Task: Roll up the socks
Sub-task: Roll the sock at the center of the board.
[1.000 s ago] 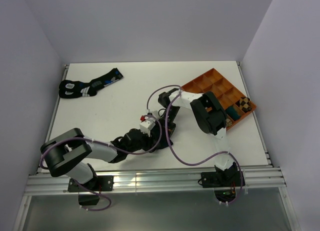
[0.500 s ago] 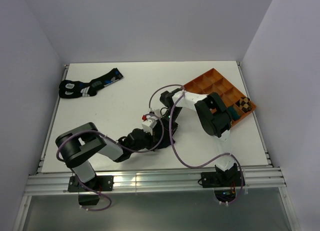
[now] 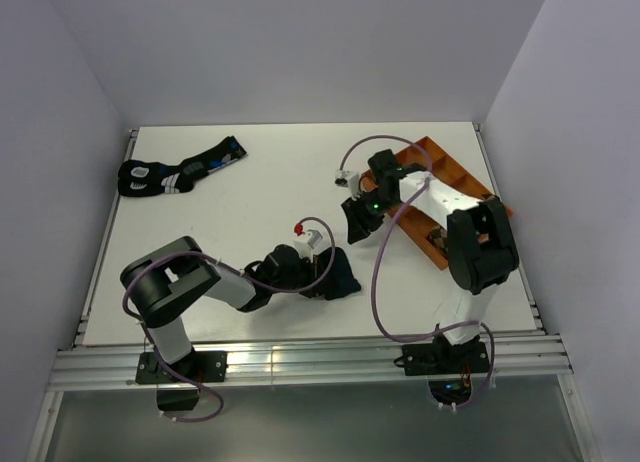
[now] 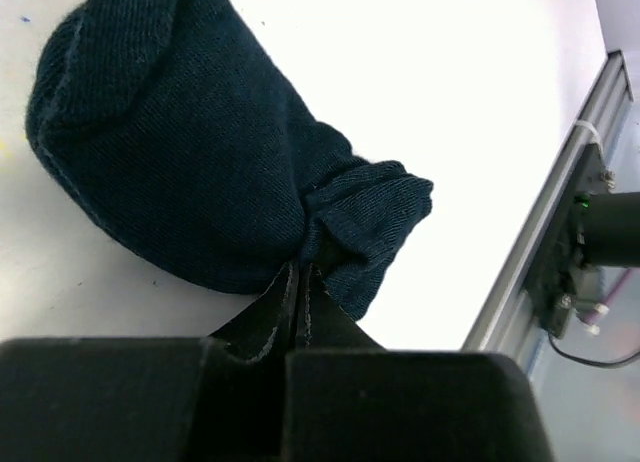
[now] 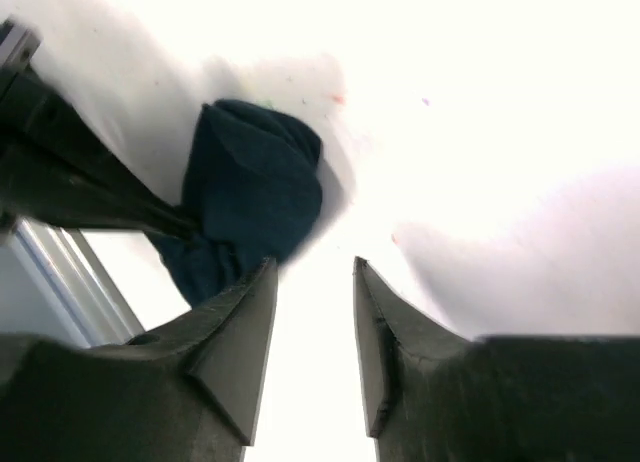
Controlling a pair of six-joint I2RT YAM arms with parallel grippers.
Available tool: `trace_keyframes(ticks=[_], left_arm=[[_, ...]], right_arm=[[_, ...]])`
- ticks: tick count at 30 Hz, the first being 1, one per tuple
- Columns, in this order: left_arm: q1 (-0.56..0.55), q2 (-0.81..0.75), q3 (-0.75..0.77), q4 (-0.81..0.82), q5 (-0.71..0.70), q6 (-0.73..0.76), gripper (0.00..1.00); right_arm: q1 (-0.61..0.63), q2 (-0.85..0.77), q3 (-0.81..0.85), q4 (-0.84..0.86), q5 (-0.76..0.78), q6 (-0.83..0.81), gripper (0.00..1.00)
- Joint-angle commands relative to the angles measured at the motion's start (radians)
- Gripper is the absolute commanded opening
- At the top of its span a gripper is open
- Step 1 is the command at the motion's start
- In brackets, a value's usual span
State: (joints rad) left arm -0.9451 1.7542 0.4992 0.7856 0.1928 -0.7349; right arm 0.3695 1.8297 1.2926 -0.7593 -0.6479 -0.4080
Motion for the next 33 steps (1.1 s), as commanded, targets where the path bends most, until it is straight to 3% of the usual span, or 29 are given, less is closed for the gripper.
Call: trace_keyframes(ticks=[1,5,13,24,33], left_arm=[[0.025,0.025,0.013,-0.226,0.129,-0.029,0.0],[0.08,0.001,0.041,-0.296,0.19,-0.07,0.0],[0.134,0.01,0.088,-0.413,0.309,-0.107,0.0],[0.173,0.057,0.134,-0.46,0.412,-0.127,0.0],[0.181,0.11,0.148,-0.402,0.464,-0.165,0.0]], right_arm=[[-0.035,-0.143,-0.068,0.04,-0.041,-0.128,0.43],[-0.035,-0.292,-0.206,0.101,-0.022,-0.224,0.4],[-0.004,-0.493,-0.433,0.19,-0.036,-0.408,0.46],[0.282,-0.707,-0.673,0.377,0.051,-0.48,0.57],[0.379,-0.742,-0.748,0.445,0.09,-0.485,0.57]])
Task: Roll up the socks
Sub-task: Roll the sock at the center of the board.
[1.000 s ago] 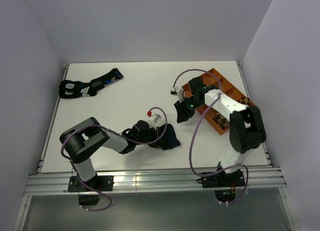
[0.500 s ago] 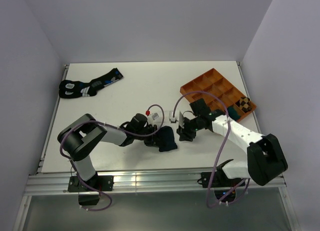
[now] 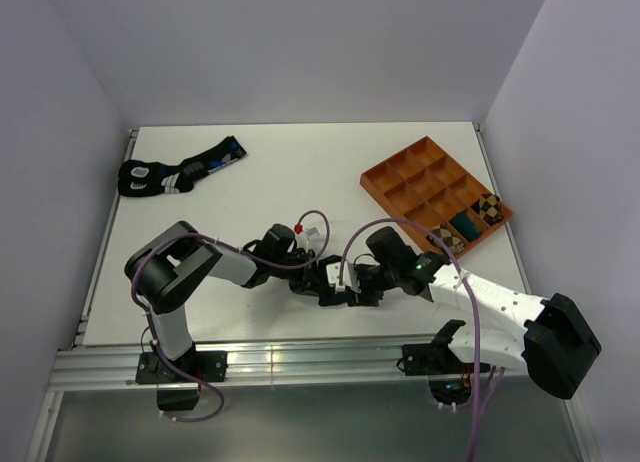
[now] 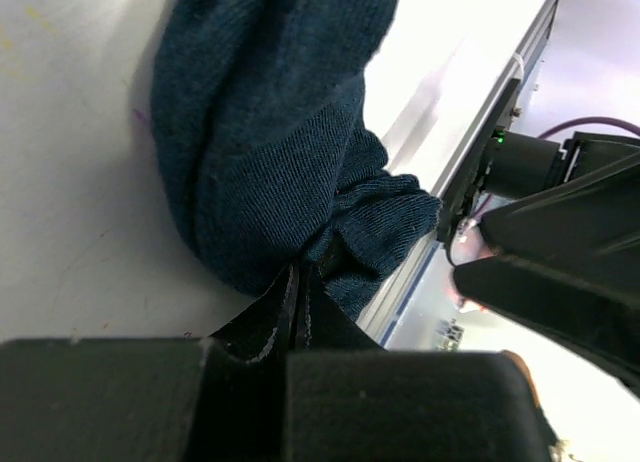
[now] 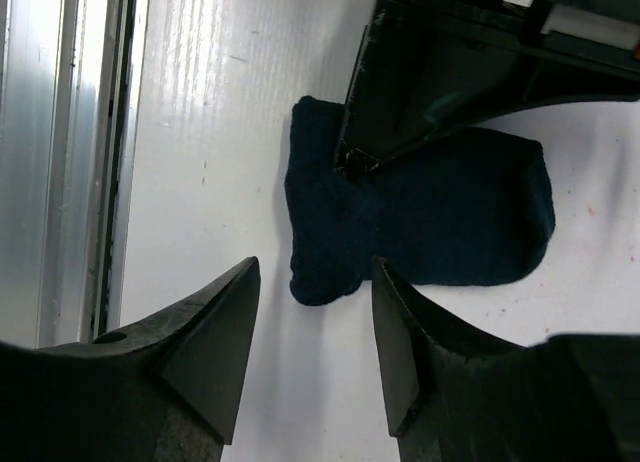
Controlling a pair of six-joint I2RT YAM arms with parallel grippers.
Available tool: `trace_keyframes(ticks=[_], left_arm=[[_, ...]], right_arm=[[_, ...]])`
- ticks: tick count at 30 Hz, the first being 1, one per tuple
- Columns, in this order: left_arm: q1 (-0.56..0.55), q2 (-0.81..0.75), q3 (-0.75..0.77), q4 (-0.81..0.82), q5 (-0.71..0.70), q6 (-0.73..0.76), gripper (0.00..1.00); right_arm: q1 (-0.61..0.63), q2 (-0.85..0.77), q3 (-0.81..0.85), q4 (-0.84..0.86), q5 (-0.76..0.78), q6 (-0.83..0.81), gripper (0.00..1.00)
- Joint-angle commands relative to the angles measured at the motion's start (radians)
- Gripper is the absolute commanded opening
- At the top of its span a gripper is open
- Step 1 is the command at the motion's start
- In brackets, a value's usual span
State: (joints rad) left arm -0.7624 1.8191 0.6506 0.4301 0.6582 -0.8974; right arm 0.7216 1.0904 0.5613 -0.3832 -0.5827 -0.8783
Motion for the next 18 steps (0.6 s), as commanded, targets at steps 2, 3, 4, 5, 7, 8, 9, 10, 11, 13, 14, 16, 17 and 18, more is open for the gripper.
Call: trace_keyframes(ticks=[2,3,4,5,7,8,9,10,11,13,14,16,17,18], left_arm=[[-0.002,0.055,0.004,-0.044,0.004,-0.003,0.0],[-0.002,0.058,0.004,-0.041,0.006,-0.006,0.0],[0.0,0.063,0.006,-0.037,0.007,-0.008,0.0],[0.002,0.066,0.009,-0.039,0.011,-0.008,0.0],[0.002,0.069,0.011,-0.037,0.012,-0.011,0.0],[0.002,0.072,0.012,-0.039,0.011,-0.009,0.0],[0.002,0.074,0.017,-0.044,0.012,-0.006,0.0],[0.002,0.074,0.018,-0.045,0.012,-0.006,0.0],[0.002,0.074,0.018,-0.045,0.012,-0.006,0.0],[0.002,0.074,0.021,-0.051,0.012,-0.003,0.0],[0.002,0.072,0.023,-0.053,0.014,-0.003,0.0],[0.002,0.072,0.024,-0.053,0.015,-0.003,0.0],[0.0,0.071,0.024,-0.051,0.02,-0.006,0.0],[0.002,0.071,0.023,-0.047,0.023,-0.008,0.0]], right_arm=[[0.059,0.003,-0.029,0.081,0.061,-0.019,0.54],[0.068,0.002,-0.038,0.093,0.075,-0.018,0.53],[0.079,0.002,-0.052,0.102,0.101,-0.017,0.53],[0.099,0.005,-0.057,0.112,0.112,-0.021,0.53],[0.121,0.012,-0.061,0.113,0.126,-0.019,0.53],[0.134,0.019,-0.061,0.118,0.144,-0.018,0.53],[0.142,0.035,-0.063,0.118,0.155,-0.017,0.53],[0.148,0.045,-0.061,0.119,0.165,-0.019,0.52],[0.156,0.055,-0.06,0.119,0.181,-0.022,0.51],[0.168,0.074,-0.066,0.13,0.19,-0.021,0.51],[0.17,0.08,-0.066,0.139,0.196,-0.021,0.5],[0.174,0.101,-0.061,0.144,0.218,-0.019,0.49],[0.174,0.117,-0.054,0.145,0.225,-0.019,0.46],[0.176,0.123,-0.051,0.148,0.23,-0.016,0.44]])
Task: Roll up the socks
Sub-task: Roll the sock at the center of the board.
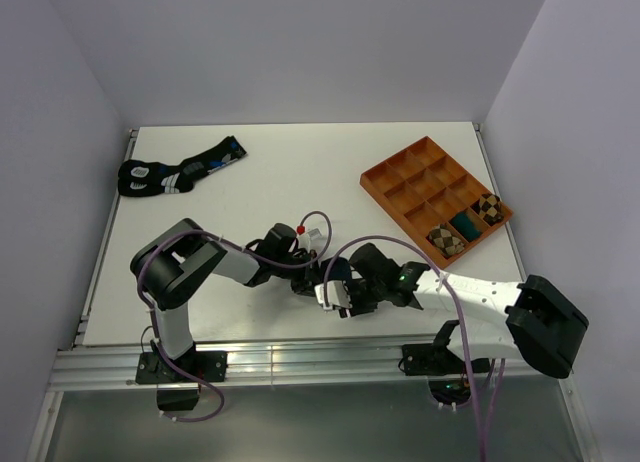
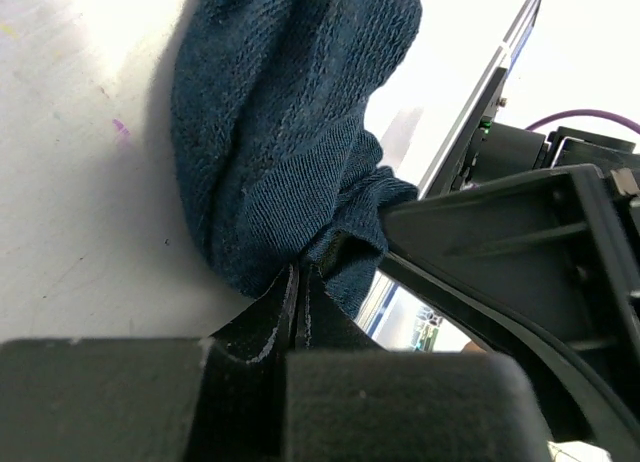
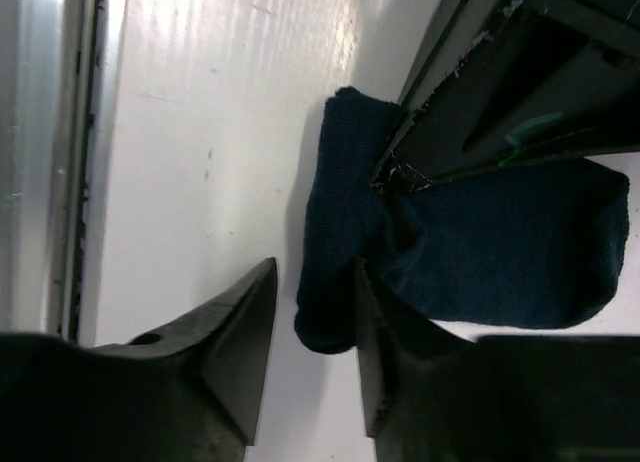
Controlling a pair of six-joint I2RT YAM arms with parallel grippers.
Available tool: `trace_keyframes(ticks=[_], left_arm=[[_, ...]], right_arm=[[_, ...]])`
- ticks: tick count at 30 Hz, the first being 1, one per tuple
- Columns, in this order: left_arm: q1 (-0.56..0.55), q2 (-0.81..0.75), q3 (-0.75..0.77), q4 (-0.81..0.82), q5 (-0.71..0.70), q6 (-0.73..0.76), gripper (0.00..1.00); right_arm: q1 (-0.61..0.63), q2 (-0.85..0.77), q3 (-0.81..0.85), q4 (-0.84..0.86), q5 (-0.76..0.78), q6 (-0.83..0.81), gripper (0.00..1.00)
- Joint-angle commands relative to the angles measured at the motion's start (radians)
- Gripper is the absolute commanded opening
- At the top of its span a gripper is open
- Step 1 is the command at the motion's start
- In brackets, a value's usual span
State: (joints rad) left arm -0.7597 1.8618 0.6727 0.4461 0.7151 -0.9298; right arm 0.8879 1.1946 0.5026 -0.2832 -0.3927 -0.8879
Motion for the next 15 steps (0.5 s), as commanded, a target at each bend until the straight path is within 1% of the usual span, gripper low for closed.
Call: trace_keyframes(ticks=[1,2,3,10,13,14,15], left_arm=[[-0.003,0.027,-0.002,-0.052,-0.029,0.02,0.0],[-0.001,0.024,-0.005,-0.044,-0.028,0.016,0.0],[-0.001,0.023,-0.013,-0.038,-0.025,0.011,0.0],[-0.003,0.028,-0.036,0.011,0.001,-0.017,0.0],[-0.004,0.013,-0.044,0.009,-0.022,-0.02,0.0],[-0.003,-0.005,-0.048,0.008,-0.034,-0.02,0.01],[-0.003,-0.018,-0.054,0.005,-0.063,-0.017,0.04]], right_arm=[[0.009,0.025,0.011,0.053,0.054,-0.005,0.41],[0.008,0.029,0.01,0.07,0.061,-0.003,0.37],[0.009,0.033,0.008,0.078,0.066,0.001,0.36],[0.009,0.052,0.011,0.116,0.094,0.004,0.35],[0.006,0.069,0.043,0.076,0.074,0.003,0.2],[0.0,0.082,0.056,0.029,0.051,0.003,0.13],[-0.006,0.091,0.071,0.001,0.032,0.003,0.11]])
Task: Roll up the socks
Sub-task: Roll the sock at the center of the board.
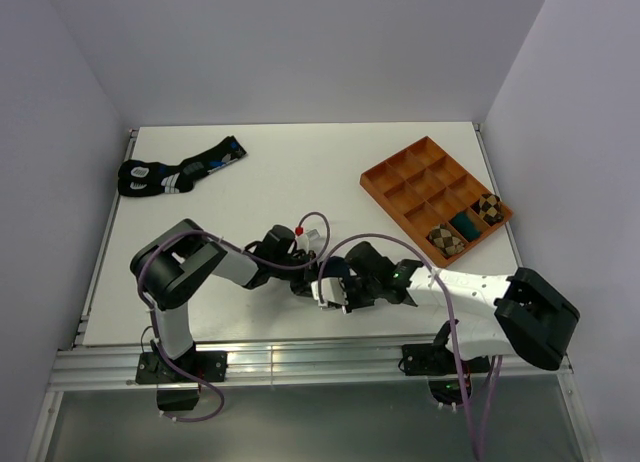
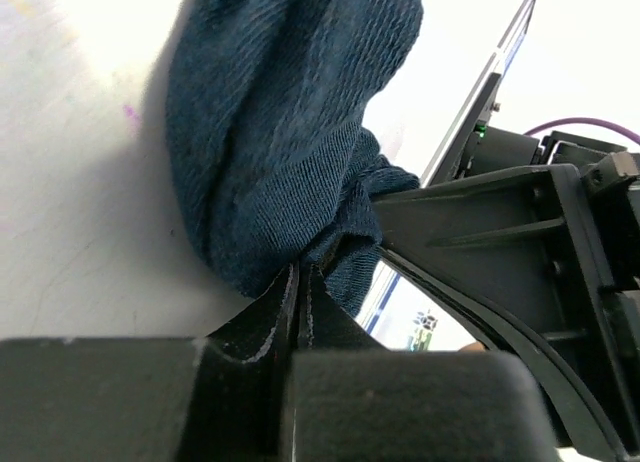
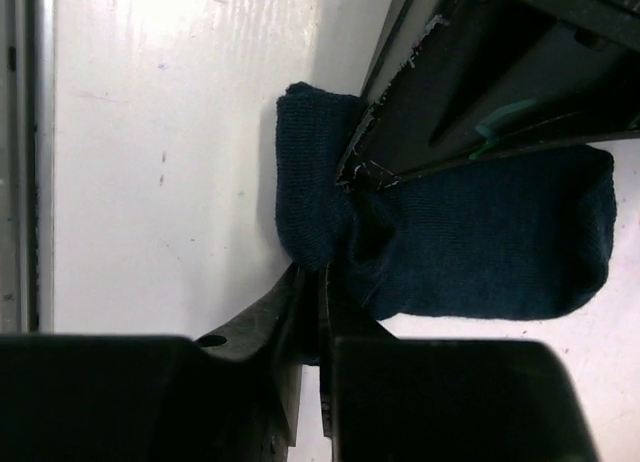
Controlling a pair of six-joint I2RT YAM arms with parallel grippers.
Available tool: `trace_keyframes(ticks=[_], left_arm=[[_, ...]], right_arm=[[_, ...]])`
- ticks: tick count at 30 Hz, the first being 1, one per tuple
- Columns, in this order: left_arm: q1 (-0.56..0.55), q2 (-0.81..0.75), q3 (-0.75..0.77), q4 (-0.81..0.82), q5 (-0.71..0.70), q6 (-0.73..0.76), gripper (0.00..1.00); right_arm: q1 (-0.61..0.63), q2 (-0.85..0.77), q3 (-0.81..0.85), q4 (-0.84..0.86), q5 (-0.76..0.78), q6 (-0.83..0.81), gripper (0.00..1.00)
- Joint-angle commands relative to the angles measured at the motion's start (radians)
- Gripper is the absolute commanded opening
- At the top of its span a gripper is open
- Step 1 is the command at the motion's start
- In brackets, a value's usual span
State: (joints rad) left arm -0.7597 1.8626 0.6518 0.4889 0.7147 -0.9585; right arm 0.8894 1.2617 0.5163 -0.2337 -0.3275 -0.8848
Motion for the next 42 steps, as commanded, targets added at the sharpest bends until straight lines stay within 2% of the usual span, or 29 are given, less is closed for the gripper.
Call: trace_keyframes(ticks=[1,3,9,14,17,22,26,30,42], left_arm=[[-0.003,-0.046,-0.038,-0.041,-0.082,0.015,0.06],[-0.004,-0.08,-0.063,-0.03,-0.147,0.012,0.11],[-0.007,-0.207,-0.138,0.026,-0.293,-0.022,0.21],[-0.03,-0.302,-0.201,0.071,-0.457,-0.019,0.21],[-0.07,-0.385,-0.247,0.086,-0.597,0.015,0.21],[-0.165,-0.499,-0.328,0.177,-0.751,0.098,0.24],[-0.217,-0.51,-0.403,0.336,-0.793,0.173,0.28],[-0.297,-0.467,-0.396,0.453,-0.808,0.312,0.36],[-0.34,-0.306,-0.287,0.517,-0.724,0.454,0.44]], right_arm=[[-0.015,0.031,0.095,-0.082,-0.053,-0.002,0.1],[-0.061,0.056,0.126,-0.165,-0.125,-0.008,0.08],[-0.176,0.166,0.254,-0.372,-0.255,-0.074,0.08],[-0.217,0.333,0.373,-0.548,-0.314,-0.141,0.08],[-0.245,0.447,0.458,-0.668,-0.369,-0.192,0.08],[-0.294,0.579,0.614,-0.849,-0.442,-0.246,0.08],[-0.325,0.685,0.706,-0.992,-0.493,-0.293,0.08],[-0.348,0.754,0.774,-1.072,-0.525,-0.327,0.08],[-0.376,0.838,0.82,-1.153,-0.556,-0.361,0.08]])
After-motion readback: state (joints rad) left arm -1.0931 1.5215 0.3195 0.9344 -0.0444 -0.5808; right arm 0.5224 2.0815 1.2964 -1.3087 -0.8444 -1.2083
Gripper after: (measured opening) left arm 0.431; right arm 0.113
